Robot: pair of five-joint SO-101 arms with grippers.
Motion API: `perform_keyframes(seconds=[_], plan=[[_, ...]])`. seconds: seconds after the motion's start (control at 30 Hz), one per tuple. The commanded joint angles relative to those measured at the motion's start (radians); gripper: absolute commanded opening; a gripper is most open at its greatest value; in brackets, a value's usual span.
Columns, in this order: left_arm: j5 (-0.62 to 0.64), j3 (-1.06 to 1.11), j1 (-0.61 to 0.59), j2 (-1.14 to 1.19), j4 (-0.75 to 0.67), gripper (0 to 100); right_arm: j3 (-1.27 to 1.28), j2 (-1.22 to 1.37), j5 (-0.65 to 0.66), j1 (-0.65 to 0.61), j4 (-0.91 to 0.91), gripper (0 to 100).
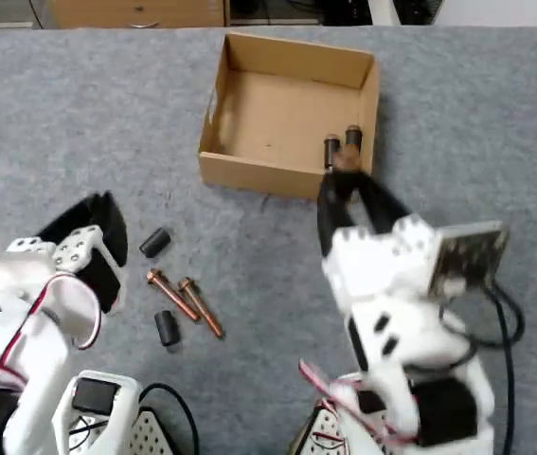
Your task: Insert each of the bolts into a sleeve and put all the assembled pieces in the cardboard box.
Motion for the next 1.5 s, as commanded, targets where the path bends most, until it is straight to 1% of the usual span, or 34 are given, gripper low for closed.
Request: perform_keyframes(seconds=[0.0, 0.1, 0.2, 0.27, 0.37, 0.5, 0.6, 0.7, 0.8, 0.9, 1.07, 1.2, 1.47], plan=[[-0.011, 0.103, -0.026, 0.008, 0.075, 2, -0.243, 0.315, -0.003, 0.028, -0.083, 0.2], [-0.011, 0.247, -0.037, 0.008, 0.091, 2, -0.464, 0.591, -0.003, 0.028, -0.038, 0.2], [-0.011, 0.354, -0.089, -0.002, 0.083, 2, -0.713, 0.862, 0.002, 0.028, 0.048, 0.2], [-0.011, 0.411, -0.123, -0.033, 0.060, 2, -0.886, 1.032, 0.044, 0.038, 0.117, 0.2], [-0.011, 0.489, -0.164, -0.116, 0.035, 2, -1.139, 1.291, 0.104, 0.073, 0.201, 0.2], [-0.011, 0.606, -0.172, -0.249, 0.032, 2, -1.446, 1.650, 0.141, 0.148, 0.284, 0.2], [-0.060, 0.643, -0.193, -0.344, 0.031, 2, -1.659, 1.906, 0.143, 0.182, 0.368, 0.2], [-0.101, 0.657, -0.210, -0.427, 0.037, 2, -1.873, 2.132, 0.143, 0.186, 0.453, 0.2], [-0.101, 0.672, -0.210, -0.484, 0.078, 2, -2.058, 2.335, 0.144, 0.185, 0.500, 0.2], [-0.100, 0.678, -0.210, -0.503, 0.092, 2, -2.221, 2.517, 0.144, 0.185, 0.503, 0.2], [-0.100, 0.680, -0.210, -0.507, 0.092, 2, -2.417, 2.752, 0.149, 0.185, 0.506, 0.2], [-0.100, 0.678, -0.212, -0.507, 0.092, 2, -2.482, 2.861, 0.232, 0.182, 0.509, 0.2], [-0.097, 0.674, -0.212, -0.509, 0.094, 2, -2.496, 2.847, 0.244, 0.183, 0.618, 0.6]])
